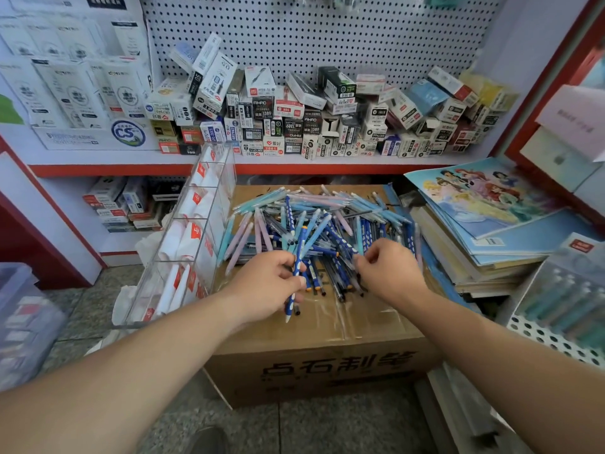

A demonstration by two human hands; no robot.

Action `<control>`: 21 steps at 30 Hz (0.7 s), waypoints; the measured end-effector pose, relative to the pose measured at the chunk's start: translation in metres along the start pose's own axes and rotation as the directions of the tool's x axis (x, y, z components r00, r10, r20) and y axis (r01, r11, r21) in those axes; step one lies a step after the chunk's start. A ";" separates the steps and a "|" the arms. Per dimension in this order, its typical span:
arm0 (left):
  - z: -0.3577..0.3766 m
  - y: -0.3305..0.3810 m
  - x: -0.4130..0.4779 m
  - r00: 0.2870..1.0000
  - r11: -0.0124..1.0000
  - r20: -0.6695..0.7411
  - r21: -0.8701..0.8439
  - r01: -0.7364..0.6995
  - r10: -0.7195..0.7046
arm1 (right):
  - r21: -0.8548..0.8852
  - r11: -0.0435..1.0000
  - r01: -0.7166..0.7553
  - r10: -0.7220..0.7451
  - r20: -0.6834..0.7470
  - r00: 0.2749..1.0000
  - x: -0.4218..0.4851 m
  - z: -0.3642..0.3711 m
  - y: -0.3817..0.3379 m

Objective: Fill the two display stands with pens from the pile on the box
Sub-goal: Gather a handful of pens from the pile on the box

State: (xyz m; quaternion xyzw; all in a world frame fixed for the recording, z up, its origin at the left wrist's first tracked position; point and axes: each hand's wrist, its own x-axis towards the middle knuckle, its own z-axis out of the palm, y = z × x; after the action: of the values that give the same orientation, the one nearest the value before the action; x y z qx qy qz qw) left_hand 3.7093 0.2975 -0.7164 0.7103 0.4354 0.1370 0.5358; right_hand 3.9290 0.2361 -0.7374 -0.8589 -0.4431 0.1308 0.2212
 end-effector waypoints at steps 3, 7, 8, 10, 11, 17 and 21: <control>0.004 0.004 0.001 0.999 0.986 -0.004 -0.157 0.053 -0.055 | 0.184 0.982 -0.043 0.048 -0.020 0.999 -0.012 -0.015 -0.001; 0.013 0.010 0.003 0.997 0.968 0.013 -0.237 0.079 -0.078 | 0.453 0.891 -0.037 0.013 0.057 0.998 -0.037 -0.022 -0.004; 0.016 0.012 0.003 0.997 0.963 0.016 -0.256 0.079 -0.078 | 0.481 0.876 -0.013 -0.029 0.080 0.996 -0.042 -0.021 -0.003; 0.022 0.018 0.003 0.998 0.948 0.018 -0.311 0.070 -0.068 | 0.507 0.862 0.026 -0.102 0.122 0.987 -0.049 -0.017 -0.001; 0.025 0.021 0.002 0.998 0.936 0.021 -0.345 0.065 -0.061 | 0.513 0.858 0.042 -0.132 0.141 0.981 -0.050 -0.015 0.000; 0.031 0.028 -0.001 0.997 0.883 0.028 -0.462 0.080 -0.075 | 0.572 0.815 0.096 -0.265 0.220 0.939 -0.054 -0.004 0.000; 0.021 0.022 -0.001 0.990 0.910 -0.020 -0.397 0.121 -0.141 | 0.523 0.843 0.127 -0.308 0.274 0.911 -0.048 -0.002 -0.008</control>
State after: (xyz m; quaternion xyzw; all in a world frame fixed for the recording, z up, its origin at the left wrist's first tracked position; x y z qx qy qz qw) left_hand 3.7328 0.2819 -0.7051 0.5535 0.4584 0.2028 0.6651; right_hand 3.8967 0.2007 -0.7303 -0.6797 -0.5225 0.3627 0.3654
